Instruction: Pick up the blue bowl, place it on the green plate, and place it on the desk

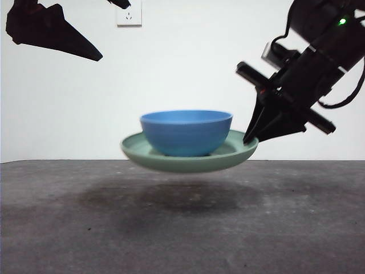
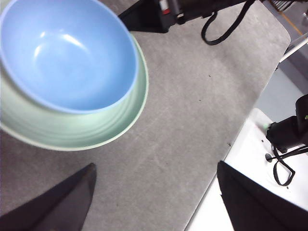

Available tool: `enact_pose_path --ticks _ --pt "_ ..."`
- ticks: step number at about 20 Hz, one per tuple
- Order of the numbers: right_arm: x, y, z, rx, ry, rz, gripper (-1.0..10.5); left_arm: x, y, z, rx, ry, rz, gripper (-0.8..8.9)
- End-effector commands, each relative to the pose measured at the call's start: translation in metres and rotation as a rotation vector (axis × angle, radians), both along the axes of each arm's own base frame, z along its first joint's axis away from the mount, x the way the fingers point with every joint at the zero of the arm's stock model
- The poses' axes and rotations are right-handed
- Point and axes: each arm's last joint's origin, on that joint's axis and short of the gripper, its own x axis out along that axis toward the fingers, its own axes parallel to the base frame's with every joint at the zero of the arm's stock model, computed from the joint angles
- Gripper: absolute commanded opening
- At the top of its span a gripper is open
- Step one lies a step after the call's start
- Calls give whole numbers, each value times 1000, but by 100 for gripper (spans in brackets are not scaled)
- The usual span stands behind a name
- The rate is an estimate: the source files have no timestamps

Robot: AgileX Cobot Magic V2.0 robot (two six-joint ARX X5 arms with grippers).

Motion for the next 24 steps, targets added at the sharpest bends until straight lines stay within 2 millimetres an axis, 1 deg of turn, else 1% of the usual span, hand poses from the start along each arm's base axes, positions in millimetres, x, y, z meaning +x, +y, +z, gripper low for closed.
enact_pose_path --ticks 1,7,10,15,16,18,22,23,24 --pt "10 8 -6 28 10 -15 14 0 -2 3 -1 -14 -17 402" --pt "23 14 -38 14 61 -40 14 0 -2 2 6 -15 -23 403" --pt "25 15 -48 4 83 -42 14 0 -2 2 9 -24 -29 402" --pt "25 15 -50 -5 90 -48 17 0 -2 2 10 -23 -29 403" --pt "25 14 -51 -16 94 -57 32 0 -2 2 10 -22 -29 403" --pt "24 14 -51 -27 100 -65 139 -1 -1 2 12 -19 -29 403" --pt "24 13 -50 -24 96 -64 196 -1 -1 2 12 -19 -29 403" --pt "24 13 -48 -22 92 -64 229 -1 -1 2 12 -19 -29 403" --pt "23 13 -45 -19 83 -64 236 -1 -1 2 13 -17 -29 403"
